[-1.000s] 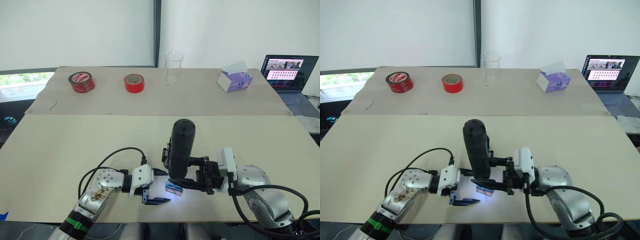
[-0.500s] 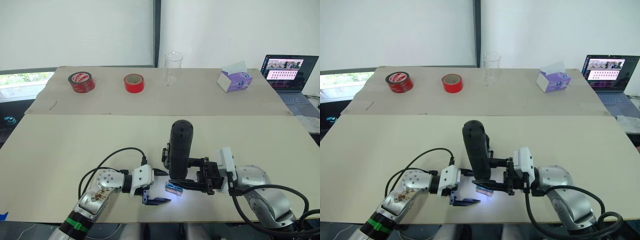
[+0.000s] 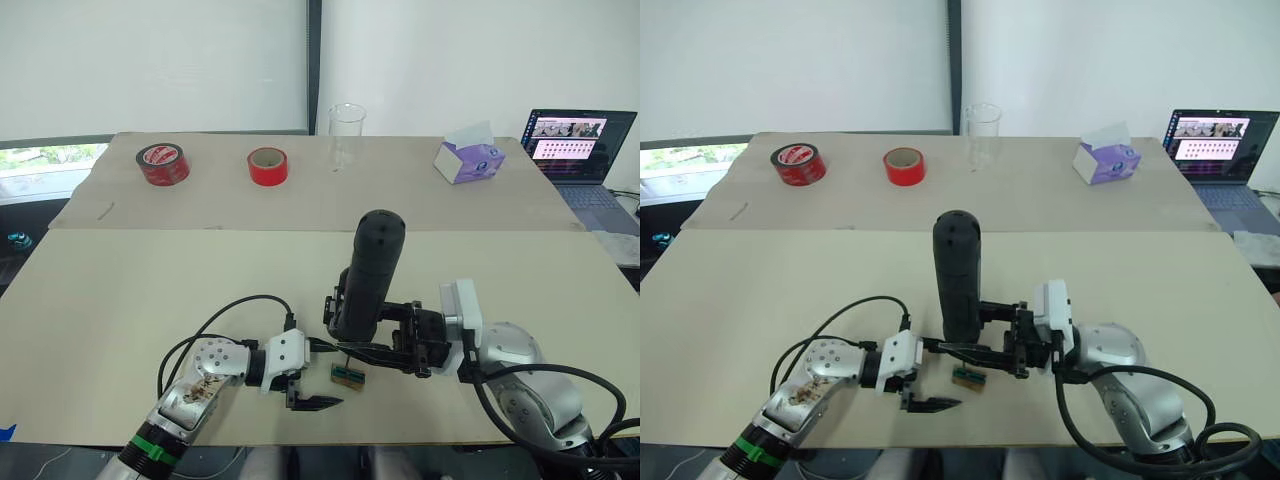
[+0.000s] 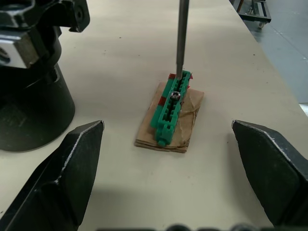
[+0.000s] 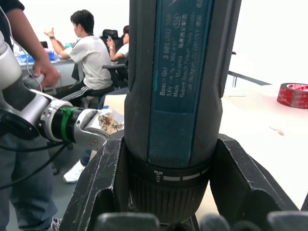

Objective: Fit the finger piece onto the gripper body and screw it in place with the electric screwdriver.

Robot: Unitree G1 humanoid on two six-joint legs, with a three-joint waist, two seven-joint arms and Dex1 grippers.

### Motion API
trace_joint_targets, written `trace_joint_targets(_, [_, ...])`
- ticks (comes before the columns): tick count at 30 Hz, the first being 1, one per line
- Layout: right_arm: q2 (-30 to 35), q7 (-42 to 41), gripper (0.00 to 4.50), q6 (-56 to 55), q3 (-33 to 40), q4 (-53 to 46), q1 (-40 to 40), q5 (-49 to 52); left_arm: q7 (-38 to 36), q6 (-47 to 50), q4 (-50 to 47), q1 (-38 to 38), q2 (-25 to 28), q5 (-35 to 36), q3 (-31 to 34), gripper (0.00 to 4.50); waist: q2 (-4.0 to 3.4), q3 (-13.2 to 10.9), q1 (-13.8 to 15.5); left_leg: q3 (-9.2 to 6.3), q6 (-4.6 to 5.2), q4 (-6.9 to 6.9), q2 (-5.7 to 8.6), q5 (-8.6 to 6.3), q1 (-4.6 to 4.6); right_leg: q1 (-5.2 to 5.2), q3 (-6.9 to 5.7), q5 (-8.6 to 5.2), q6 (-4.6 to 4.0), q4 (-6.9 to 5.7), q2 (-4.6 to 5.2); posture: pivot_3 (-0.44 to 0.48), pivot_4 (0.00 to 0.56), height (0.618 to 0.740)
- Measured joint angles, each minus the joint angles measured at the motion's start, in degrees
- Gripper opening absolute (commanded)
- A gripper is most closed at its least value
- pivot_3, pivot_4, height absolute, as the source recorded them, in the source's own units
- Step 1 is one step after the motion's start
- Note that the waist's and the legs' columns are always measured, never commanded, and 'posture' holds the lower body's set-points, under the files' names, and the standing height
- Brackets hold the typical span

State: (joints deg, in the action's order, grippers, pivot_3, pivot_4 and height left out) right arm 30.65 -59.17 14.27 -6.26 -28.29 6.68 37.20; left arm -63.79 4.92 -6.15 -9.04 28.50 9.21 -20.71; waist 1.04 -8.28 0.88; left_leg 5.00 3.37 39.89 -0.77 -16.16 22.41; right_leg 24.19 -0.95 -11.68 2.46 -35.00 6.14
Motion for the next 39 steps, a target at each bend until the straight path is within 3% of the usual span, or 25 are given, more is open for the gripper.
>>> trace_joint_targets(39, [-1.4, -2.1, 1.92, -0.2, -0.5, 1.8, -0.3, -2.7, 0.4, 0.4, -1.0, 0.6, 0.1, 0.0, -0.4, 4.48, 0.00, 0.0, -0.1, 0.00, 0.00, 0.00, 0.00, 0.00, 0.00, 0.01, 0.00, 0.00, 0.00, -0.01, -0.01, 0.000, 0.150, 0.740])
